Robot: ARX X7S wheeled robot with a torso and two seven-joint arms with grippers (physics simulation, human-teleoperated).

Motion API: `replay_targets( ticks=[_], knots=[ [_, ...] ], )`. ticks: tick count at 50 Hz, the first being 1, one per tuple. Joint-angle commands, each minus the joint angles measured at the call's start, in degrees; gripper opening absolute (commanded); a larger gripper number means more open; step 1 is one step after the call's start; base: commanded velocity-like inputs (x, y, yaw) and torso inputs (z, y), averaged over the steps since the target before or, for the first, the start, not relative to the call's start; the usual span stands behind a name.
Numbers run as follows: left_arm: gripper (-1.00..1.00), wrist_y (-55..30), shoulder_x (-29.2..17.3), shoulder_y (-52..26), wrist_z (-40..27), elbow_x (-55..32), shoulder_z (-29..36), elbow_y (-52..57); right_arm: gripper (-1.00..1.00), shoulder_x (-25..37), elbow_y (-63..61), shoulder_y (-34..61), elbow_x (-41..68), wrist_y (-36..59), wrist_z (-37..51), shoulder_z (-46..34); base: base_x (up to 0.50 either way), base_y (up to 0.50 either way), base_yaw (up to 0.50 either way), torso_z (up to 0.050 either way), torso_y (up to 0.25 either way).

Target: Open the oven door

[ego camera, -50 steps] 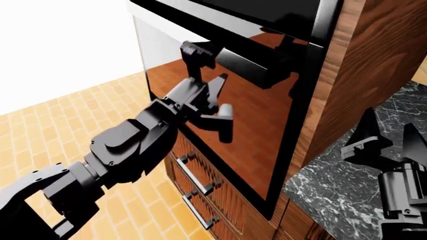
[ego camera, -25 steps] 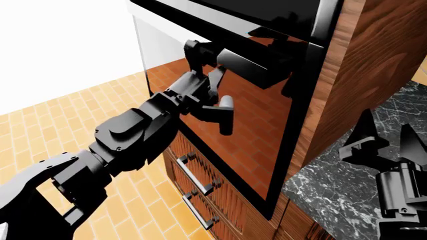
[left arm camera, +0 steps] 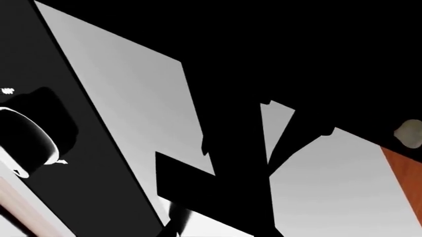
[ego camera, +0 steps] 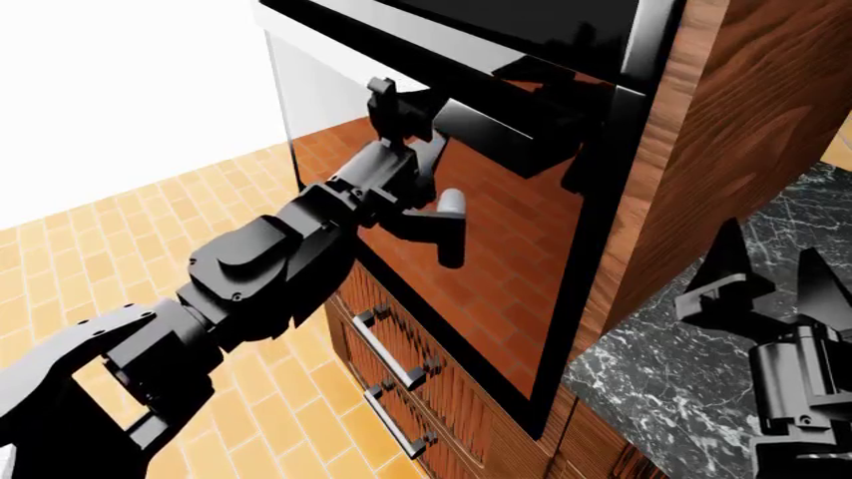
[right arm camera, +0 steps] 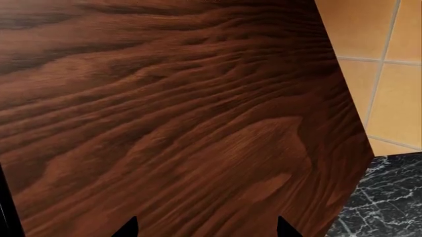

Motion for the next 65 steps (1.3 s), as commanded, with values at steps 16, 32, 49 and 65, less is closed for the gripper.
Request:
replay_targets(
  ticks=[16, 32, 49, 65],
  knots=[
    [-1.0, -12.78, -8.9, 5.3, 4.11, 2.6, -2.07, 21.37, 1.0, 0.08, -0.96, -0.81, -0.02, -0.14, 0.47, -0.15, 0.0, 0.0, 0.0, 0.0, 0.0],
    [-1.0, -21.63, -15.84, 11.37, 4.86, 5.2, -4.74, 38.24, 1.0, -0.13, -0.28, -1.21, -0.3, -0.43, 0.14, -0.57, 0.0, 0.0, 0.0, 0.0, 0.001],
    [-1.0, -29.01, -20.67, 18.73, 4.2, 8.31, -6.06, 51.46, 1.0, -0.02, 0.07, -1.08, -0.3, -0.26, 0.5, -0.69, 0.0, 0.0, 0.0, 0.0, 0.002],
    [-1.0, -35.58, -24.51, 26.9, 2.99, 12.82, -6.01, 64.0, 1.0, -0.16, -0.14, -1.48, -0.35, -0.37, 0.53, -1.07, 0.0, 0.0, 0.0, 0.0, 0.003]
  ],
)
